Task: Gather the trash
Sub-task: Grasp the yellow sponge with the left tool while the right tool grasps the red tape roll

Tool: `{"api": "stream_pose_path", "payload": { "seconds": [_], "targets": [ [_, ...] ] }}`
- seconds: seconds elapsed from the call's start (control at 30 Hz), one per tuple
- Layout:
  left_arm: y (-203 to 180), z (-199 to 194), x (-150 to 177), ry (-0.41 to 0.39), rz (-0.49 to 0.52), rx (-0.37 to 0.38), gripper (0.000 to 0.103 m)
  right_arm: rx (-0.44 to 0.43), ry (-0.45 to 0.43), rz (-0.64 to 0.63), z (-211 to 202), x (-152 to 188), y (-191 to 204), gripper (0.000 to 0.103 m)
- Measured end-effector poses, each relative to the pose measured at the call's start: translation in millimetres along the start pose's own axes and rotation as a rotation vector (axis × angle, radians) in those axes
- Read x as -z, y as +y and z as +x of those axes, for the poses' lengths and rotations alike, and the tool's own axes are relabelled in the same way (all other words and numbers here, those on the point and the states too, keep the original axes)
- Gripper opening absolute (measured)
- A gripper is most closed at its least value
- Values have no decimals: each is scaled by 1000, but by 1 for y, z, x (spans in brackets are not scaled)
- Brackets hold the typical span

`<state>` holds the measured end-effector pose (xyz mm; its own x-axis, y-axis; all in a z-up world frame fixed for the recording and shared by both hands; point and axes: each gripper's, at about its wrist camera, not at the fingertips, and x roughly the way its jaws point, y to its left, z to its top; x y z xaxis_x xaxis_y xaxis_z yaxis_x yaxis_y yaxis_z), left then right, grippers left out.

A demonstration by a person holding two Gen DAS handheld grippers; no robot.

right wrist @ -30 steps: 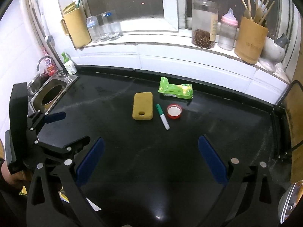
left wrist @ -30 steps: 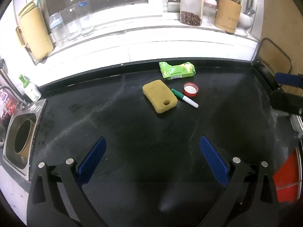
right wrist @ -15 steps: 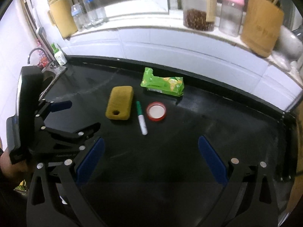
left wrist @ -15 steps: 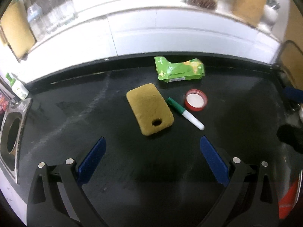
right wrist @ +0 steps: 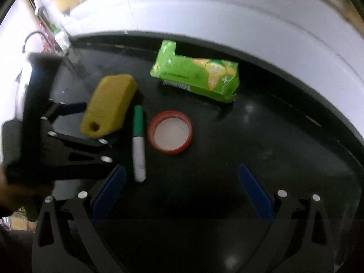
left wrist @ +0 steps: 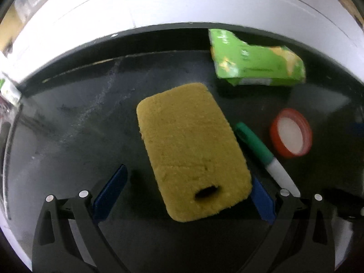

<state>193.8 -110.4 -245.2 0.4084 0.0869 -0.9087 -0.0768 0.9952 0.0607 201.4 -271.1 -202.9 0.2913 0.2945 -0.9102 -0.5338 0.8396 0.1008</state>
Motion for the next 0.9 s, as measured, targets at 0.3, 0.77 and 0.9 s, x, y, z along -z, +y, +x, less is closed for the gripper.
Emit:
{"api": "stream_pose_path", "payload": {
  "seconds": [0.3, 0.77, 0.9],
  "targets": [
    [26, 14, -19, -27, -28, 25, 97, 29, -20, -98, 42, -24, 3, 85],
    [48, -5, -18, -61, -19, 32, 51, 29, -60, -109, 30, -34, 18, 49],
    [56, -24, -12, -81, -14, 19, 50, 34, -80, -90, 9, -30, 23, 49]
  ]
}}
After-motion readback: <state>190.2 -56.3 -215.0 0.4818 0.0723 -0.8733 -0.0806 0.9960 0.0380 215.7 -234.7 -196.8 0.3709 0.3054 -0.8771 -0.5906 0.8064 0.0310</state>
